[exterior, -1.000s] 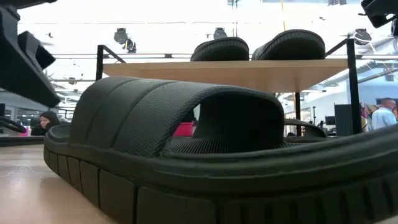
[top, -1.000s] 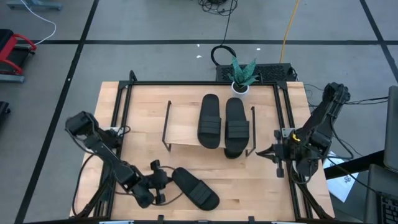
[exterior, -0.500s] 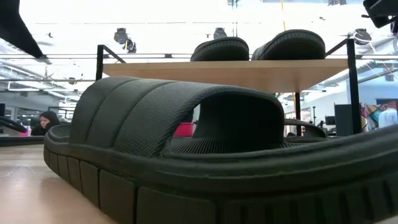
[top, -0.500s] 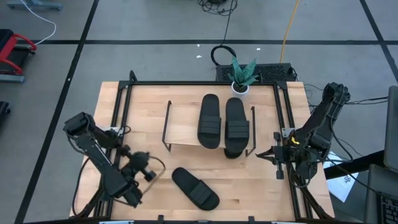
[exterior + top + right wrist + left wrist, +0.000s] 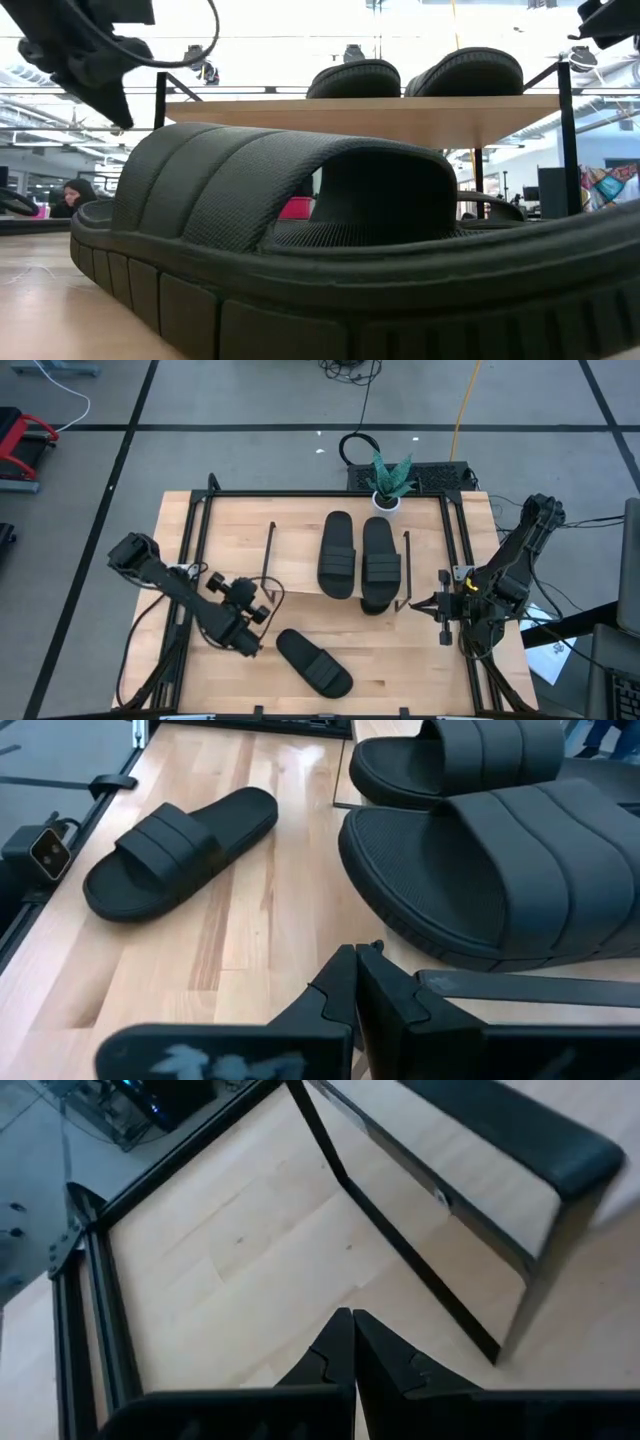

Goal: Pick and place slides into the shelf
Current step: Adjust the shelf

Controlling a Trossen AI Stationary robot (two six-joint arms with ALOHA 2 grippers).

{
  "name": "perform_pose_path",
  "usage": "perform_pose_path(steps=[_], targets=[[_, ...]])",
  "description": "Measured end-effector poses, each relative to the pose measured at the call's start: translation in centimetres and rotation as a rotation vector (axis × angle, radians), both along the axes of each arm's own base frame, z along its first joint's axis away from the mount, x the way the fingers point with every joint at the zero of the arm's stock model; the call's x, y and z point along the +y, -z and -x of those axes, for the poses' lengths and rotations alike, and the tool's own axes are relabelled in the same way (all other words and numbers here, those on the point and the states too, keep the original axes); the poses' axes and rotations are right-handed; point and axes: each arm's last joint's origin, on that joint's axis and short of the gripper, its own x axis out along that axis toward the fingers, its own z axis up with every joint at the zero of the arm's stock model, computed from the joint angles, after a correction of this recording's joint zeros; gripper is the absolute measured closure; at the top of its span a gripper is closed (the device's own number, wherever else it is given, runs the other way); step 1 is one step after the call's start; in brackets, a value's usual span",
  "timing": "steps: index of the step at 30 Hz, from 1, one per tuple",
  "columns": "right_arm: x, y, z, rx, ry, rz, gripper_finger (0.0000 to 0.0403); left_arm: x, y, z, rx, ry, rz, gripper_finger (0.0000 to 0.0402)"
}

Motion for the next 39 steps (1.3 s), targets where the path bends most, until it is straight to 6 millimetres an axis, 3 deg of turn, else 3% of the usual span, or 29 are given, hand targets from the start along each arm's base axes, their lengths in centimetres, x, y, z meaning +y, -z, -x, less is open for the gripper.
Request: perform_pose_path(steps=[17,33,39], targets=[[-0.1,0.2,0.1,0.014,-0.001,0.02,0.0403,0.8,0.6,-3.1,0.033,0.182,0.062,0.0401],[-0.2,0.2,0.1,0.017,0.003,0.024,0.0403,0.8,0.7,-3.7,0.047,0.249,0.064,0.0401],[-0.7,1.3,0.0,0.027,0.048,0.064,0.0403,0.5,0.7,-4.4,0.02,0.301,0.076,0.0401]])
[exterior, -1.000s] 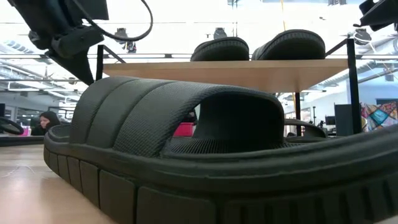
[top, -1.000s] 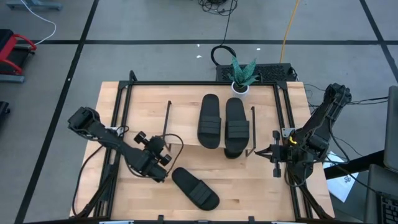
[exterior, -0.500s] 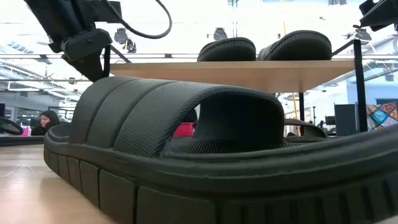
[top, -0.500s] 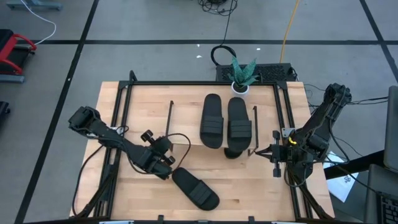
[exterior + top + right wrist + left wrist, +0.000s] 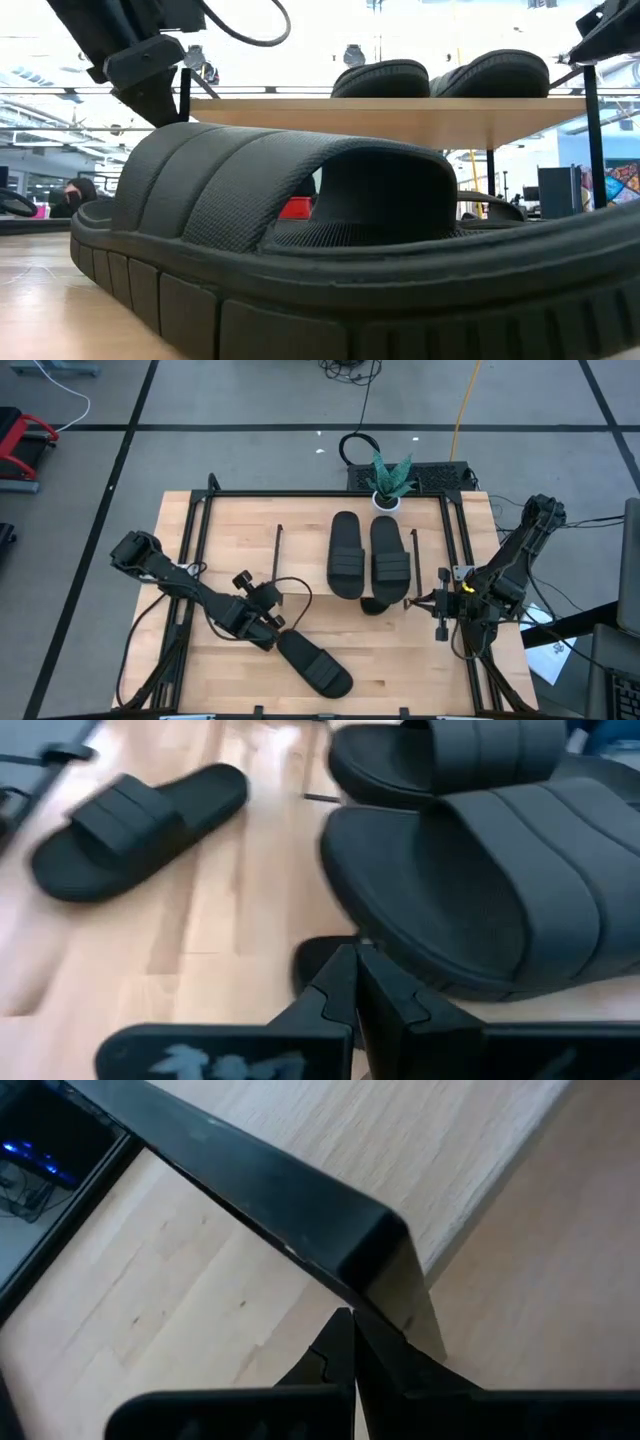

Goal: Pick and place slides into the shelf
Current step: Adjust the shelf, then put the black slipper under the shelf

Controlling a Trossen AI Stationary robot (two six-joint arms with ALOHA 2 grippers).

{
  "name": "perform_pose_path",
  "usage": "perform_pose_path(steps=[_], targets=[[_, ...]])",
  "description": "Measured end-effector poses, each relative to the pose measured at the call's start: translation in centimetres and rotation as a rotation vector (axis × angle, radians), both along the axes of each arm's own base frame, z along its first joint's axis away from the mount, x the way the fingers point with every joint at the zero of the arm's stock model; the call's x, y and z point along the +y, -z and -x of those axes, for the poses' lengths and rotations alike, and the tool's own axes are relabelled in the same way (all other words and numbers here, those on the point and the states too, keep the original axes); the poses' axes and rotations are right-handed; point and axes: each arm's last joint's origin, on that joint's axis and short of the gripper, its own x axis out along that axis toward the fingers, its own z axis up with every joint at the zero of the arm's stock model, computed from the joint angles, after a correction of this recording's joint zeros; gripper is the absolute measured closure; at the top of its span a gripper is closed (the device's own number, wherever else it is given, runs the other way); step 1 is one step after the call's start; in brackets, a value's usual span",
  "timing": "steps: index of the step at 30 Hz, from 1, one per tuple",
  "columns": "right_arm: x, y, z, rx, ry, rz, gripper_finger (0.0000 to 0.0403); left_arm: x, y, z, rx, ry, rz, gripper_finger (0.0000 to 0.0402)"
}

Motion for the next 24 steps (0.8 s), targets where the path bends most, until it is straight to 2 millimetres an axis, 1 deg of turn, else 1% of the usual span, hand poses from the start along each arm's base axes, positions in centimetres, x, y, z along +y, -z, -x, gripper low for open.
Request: perform_pose_path(steps=[4,9,13,16,20,24], targets=[[-0.5,0.2,-0.3,0.011,0.034,0.009,0.0403,0.2,0.0,-0.2,0.003,-0.001,0.007,0.0401],[-0.5,0.3,-0.5,0.034,0.02,-0.001,0.0403,0.4,0.1,-0.1,0.033,-0.008,0.029,0.0401],[-0.2,0.0,-0.6,0.029,-0.036,-0.02,0.0403,0.4,0.1,0.8,0.089,-0.029,0.01,0.0401],[0.2,-0.5,-0.8,-0.005,-0.087,0.0,0.0403,0.2,0.0,1.7,0.13,-0.055,-0.018,0.0401],[1.2,-1.2,-1.3,-0.067,-0.177,0.044,0.0403,-0.5,0.0,2.7,0.161,-0.069,0.001,0.0401],[2.8,-1.4,-2.2,-0.114,-0.288,0.107,0.0403,-2.4,0.1,3.2,0.156,0.019,0.05,0.0401]])
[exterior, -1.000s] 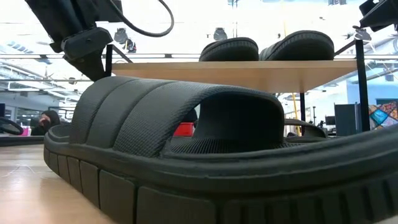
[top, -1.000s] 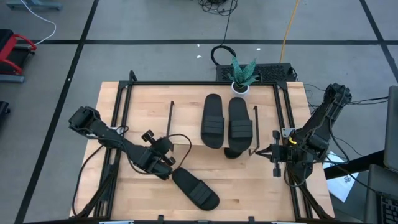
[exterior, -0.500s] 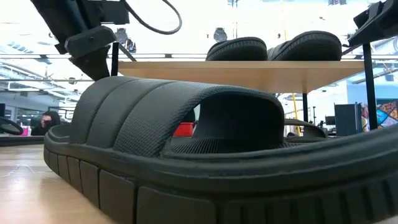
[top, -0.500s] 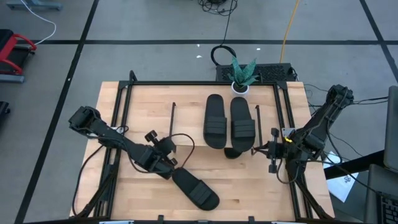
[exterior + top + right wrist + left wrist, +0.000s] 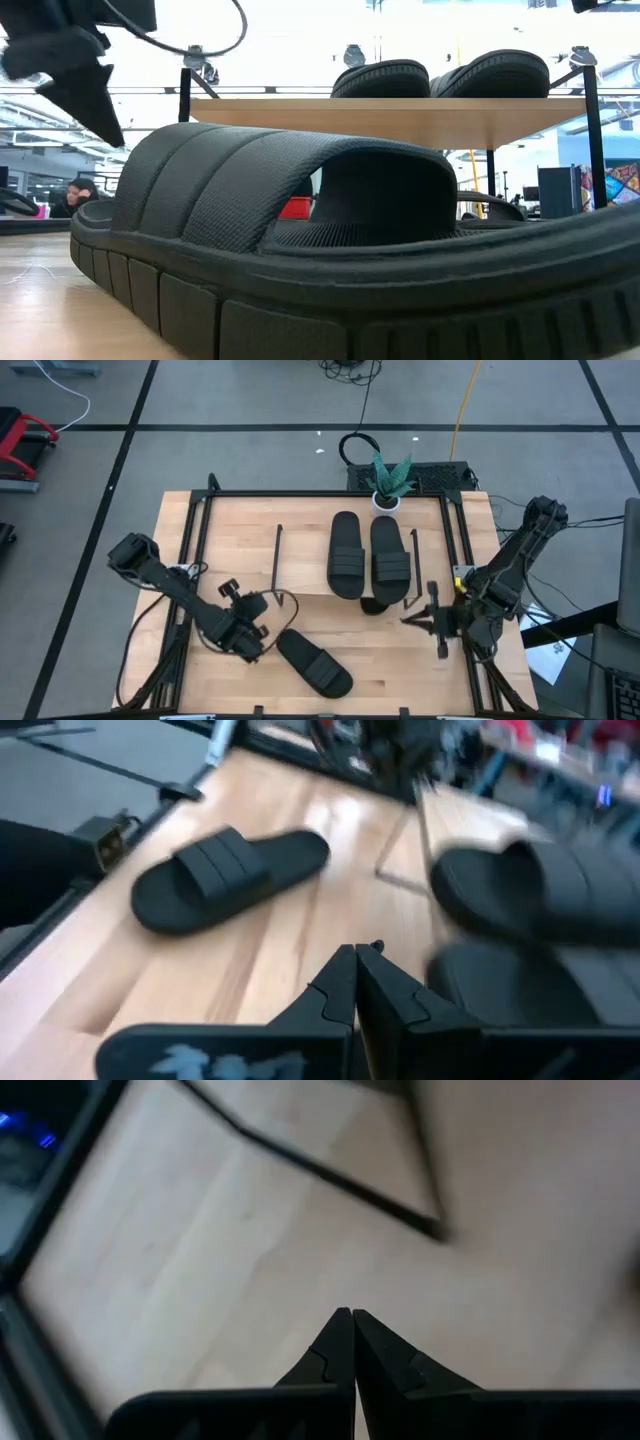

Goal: Pick and place slides into the shelf
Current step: Put the black slipper under the shelf

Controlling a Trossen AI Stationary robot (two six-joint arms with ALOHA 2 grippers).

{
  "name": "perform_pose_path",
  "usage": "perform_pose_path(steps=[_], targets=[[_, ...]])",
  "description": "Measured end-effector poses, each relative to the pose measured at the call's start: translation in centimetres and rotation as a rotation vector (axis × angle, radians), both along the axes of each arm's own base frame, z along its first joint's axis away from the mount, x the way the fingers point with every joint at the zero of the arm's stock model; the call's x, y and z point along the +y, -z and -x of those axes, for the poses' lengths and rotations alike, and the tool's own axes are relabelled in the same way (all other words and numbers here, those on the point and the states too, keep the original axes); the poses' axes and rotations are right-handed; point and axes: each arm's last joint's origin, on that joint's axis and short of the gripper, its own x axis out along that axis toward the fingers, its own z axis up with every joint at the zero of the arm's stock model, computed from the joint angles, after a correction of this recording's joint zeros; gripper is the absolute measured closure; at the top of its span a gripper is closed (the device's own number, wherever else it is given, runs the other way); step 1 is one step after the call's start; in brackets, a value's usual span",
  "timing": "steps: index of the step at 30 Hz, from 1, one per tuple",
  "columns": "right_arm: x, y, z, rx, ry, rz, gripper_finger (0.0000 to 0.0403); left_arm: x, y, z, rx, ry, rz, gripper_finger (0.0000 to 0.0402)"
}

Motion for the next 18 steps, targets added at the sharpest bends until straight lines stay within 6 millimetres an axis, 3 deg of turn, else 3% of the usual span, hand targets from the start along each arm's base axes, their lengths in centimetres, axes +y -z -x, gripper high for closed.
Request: perform_pose_path(steps=[4,9,18], targets=[[2.6,0.9,-0.6,-0.034,-0.126,0.193,0.0403,-2.1,0.1,0.3,-0.047,0.131,0.044,0.0401],[5.9,1.6,-0.9,-0.088,-0.077,0.392,0.0403,-4.8,0.0,0.0,-0.148,0.299,0.123,0.0401],[9.5,3.7,-3.7,-0.047,-0.008,0.471,0.0403,-7.3,-1.0,-1.8,-0.324,0.571,0.136,0.0401]])
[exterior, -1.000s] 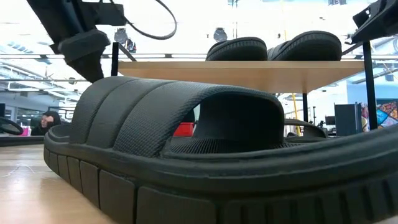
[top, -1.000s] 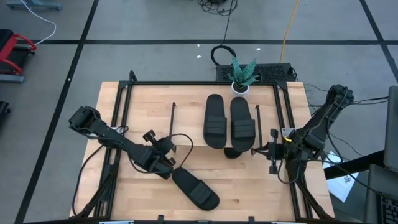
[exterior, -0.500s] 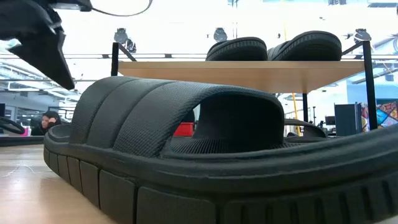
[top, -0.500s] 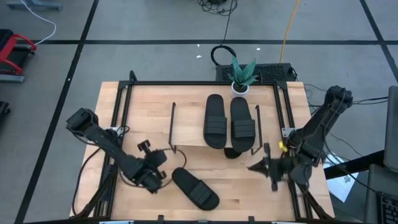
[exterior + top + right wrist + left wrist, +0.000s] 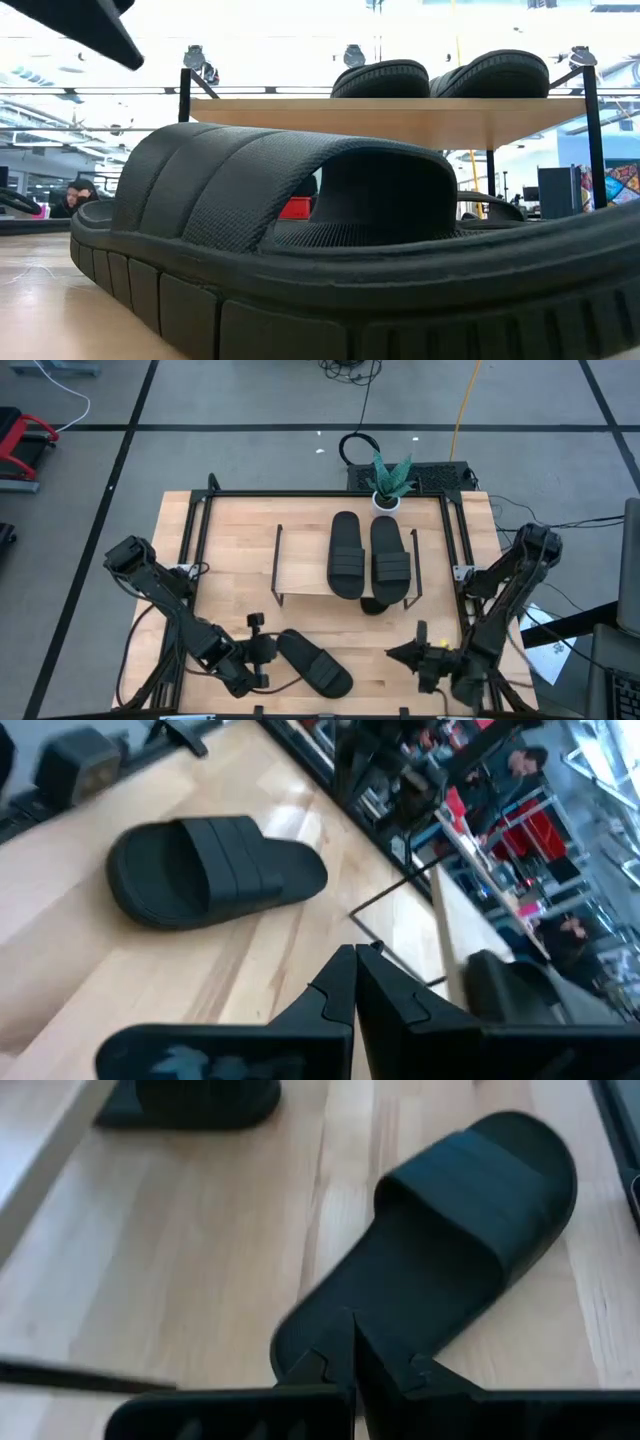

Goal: Pick and place slides into the shelf
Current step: Put the black slipper under the shelf

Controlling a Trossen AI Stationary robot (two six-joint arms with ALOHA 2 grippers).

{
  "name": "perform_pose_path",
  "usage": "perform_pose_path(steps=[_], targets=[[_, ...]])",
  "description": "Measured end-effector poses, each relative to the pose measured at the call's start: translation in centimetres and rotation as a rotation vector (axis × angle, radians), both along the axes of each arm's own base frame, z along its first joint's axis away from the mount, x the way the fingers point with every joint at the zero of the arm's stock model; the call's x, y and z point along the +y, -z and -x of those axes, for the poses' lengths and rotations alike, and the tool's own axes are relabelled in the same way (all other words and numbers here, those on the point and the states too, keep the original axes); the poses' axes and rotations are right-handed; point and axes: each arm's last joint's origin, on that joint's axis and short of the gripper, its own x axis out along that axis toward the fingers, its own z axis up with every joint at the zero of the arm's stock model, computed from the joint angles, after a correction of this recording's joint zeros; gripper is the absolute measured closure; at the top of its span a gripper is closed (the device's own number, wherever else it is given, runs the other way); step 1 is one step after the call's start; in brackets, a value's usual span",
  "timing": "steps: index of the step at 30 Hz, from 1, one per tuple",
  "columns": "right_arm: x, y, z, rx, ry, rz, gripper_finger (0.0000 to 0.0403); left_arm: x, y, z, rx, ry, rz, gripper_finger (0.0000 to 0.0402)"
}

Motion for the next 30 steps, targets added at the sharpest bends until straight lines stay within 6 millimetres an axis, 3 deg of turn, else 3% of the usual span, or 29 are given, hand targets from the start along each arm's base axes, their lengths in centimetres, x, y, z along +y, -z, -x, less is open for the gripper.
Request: perform_pose_path(steps=[3,8,12,20,24,30], targets=[[0.7,1.1,-1.3,0.026,-0.025,-0.051,0.0403,-0.1,-0.1,-0.1,-0.016,0.022,-0.027,0.0401],[1.3,2.7,-3.2,0.179,-0.229,-0.141,0.0403,-0.2,-0.1,0.0,-0.023,0.006,-0.003,0.0401],[1.2,3.5,-4.8,0.154,-0.214,-0.192,0.0403,-0.7,-0.1,0.4,-0.028,0.016,0.005,0.0401],[0.9,6.4,-7.5,0.14,-0.228,-0.073,0.0395,-1.6,0.6,0.5,-0.037,0.016,0.022,0.0401],[1.3,6.2,-8.4,0.065,-0.182,-0.068,0.0351,-2.0,1.9,0.3,-0.011,0.022,-0.018,0.0399],[3.4,5.7,-10.3,0.051,-0.15,-0.051,0.0244,-1.7,3.8,-0.6,-0.015,-0.084,-0.022,0.0399]])
